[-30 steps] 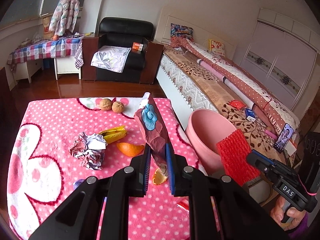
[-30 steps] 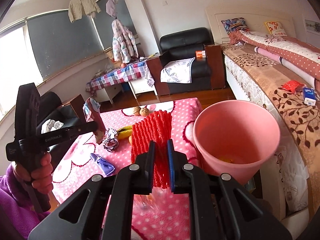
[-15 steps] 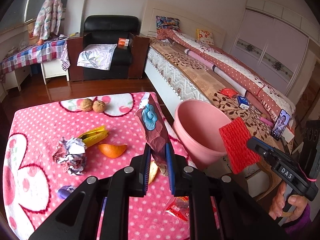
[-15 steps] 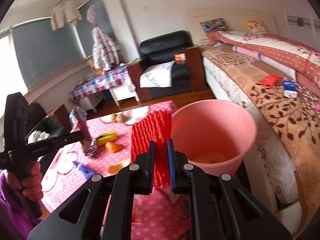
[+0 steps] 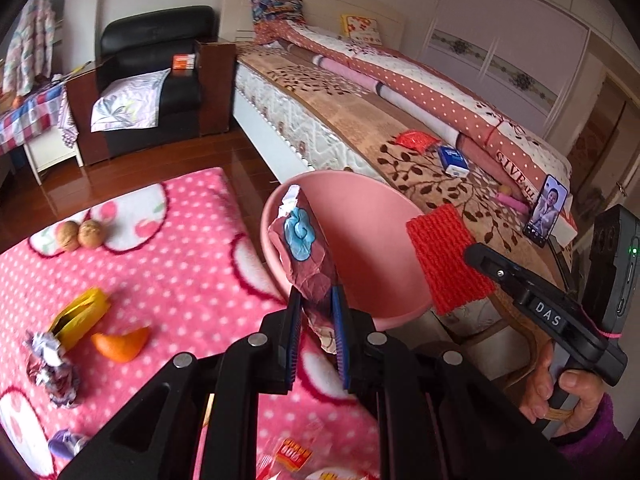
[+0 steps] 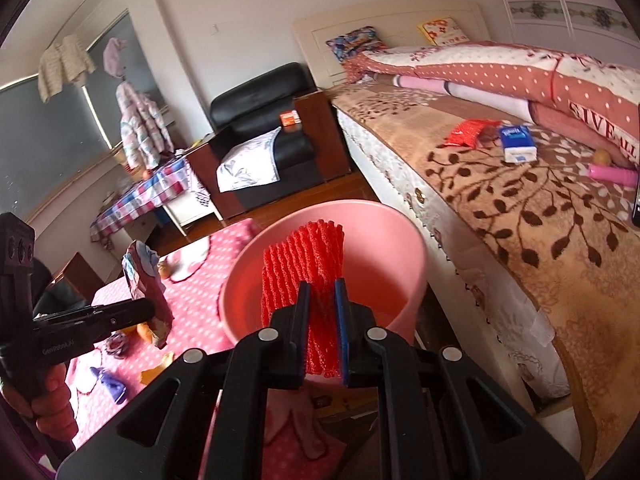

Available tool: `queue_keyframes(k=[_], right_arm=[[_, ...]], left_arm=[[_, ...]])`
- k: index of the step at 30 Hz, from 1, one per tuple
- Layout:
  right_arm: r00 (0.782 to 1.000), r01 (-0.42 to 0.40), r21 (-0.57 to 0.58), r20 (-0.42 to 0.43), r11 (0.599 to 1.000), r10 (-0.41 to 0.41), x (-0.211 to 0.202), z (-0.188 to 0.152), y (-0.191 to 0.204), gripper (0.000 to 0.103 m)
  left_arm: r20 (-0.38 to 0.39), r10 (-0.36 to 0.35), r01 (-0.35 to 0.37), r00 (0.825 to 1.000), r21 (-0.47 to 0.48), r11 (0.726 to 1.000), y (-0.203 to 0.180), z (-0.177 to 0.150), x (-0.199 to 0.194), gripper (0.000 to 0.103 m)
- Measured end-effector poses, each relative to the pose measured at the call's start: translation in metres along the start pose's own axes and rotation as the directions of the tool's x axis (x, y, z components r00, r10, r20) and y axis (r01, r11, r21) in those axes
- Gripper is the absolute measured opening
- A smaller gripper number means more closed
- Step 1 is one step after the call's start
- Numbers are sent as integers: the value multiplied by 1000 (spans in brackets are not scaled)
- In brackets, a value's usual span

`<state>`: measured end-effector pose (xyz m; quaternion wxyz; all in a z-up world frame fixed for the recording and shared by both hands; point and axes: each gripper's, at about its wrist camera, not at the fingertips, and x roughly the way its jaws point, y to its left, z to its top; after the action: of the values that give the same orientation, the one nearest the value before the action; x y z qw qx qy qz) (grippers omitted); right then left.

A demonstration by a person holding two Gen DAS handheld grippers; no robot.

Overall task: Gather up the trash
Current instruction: 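Open both tools over the basin to drop the wrapper and red net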

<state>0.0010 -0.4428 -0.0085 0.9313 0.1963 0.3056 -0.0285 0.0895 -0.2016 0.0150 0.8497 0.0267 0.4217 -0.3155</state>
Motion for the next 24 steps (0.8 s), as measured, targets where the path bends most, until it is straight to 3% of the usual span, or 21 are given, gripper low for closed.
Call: queue_keyframes(k=[5, 14, 18, 24], right_arm=[[1000, 21, 9, -11, 1000, -21, 13, 2, -13, 12], [1000, 12, 23, -29, 1000, -11, 31, 6, -22, 12], [999, 3, 12, -34, 1000, -3, 38, 8, -17, 12], [1000, 5, -1, -27, 1000, -5, 43, 11, -9, 12]], left_arm=[[-34, -15, 16, 999, 25, 1000, -14, 15, 35, 14], [-91, -39, 38, 995, -17, 999, -15, 20, 67, 16], [-94, -38, 33, 995, -48, 998, -8, 19, 68, 35], [-72, -36, 29, 997, -95, 995, 8, 19, 58, 37]])
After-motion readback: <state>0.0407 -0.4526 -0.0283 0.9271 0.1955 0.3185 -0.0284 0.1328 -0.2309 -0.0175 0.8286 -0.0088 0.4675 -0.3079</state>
